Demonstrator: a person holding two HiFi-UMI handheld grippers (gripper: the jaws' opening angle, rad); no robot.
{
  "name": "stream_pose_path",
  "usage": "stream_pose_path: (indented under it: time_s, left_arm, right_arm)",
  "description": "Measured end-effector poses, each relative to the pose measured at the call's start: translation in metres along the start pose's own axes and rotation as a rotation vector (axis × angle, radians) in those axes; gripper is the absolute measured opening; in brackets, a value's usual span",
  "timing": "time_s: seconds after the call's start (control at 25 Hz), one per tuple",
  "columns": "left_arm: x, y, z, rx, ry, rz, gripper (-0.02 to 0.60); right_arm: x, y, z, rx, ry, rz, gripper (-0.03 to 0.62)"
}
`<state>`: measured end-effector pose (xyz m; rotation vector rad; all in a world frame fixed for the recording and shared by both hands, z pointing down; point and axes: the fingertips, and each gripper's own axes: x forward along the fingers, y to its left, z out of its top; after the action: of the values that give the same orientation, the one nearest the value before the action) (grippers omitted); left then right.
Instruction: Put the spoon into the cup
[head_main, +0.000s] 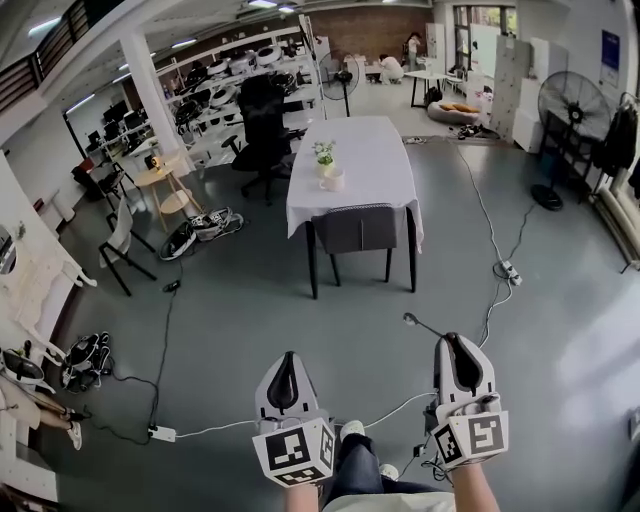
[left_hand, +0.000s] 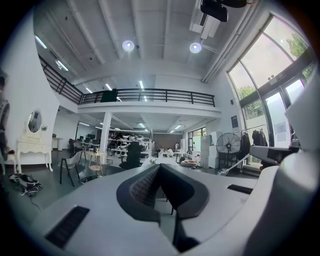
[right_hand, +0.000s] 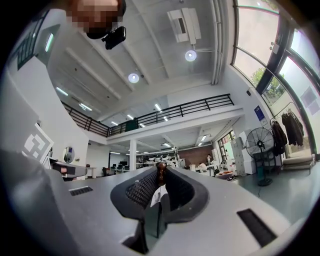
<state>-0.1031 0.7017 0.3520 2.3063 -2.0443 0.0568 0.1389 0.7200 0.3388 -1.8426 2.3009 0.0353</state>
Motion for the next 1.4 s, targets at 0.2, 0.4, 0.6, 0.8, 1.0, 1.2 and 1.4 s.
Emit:
stream_pose_path:
  time_s: [0.2,0.4,0.6,0.8,1.0,1.2,1.4]
  left_arm:
    - [0.037,-0.004,-0.011,0.006,0.027,-0.006,0.014]
    - [0.104,0.0,-0.025,0.003,0.035,-0.013,0.014]
    - [0.206,0.008,-0.027,-0.014,0.032,-0.024,0.014]
    - [0.331,0.019,-0.001,-0.013,0.023,-0.058,0.014]
    - [0.459,0.034,0.027,-0.005,0.016,-0.089,0.014]
    - [0.549,0.051,0.031,-0.005,0.024,-0.097,0.014]
    - [0.602,0.06,0.023,-0.015,0.05,-0.094,0.014]
  right_arm:
    - [0.028,-0.02,-0.016,0.017,0.02,-0.009,0.063]
    - [0.078,-0.041,-0.041,0.015,0.03,-0.014,0.063]
    - [0.161,-0.074,-0.056,-0.002,0.023,-0.042,0.063]
    - [0.279,-0.107,-0.053,0.001,0.013,-0.077,0.063]
    - [0.408,-0.131,-0.05,0.009,0.0,-0.093,0.063]
    - [0.496,-0.139,-0.064,0.002,0.006,-0.087,0.063]
    - [0.554,-0.147,-0.084,0.011,0.04,-0.075,0.063]
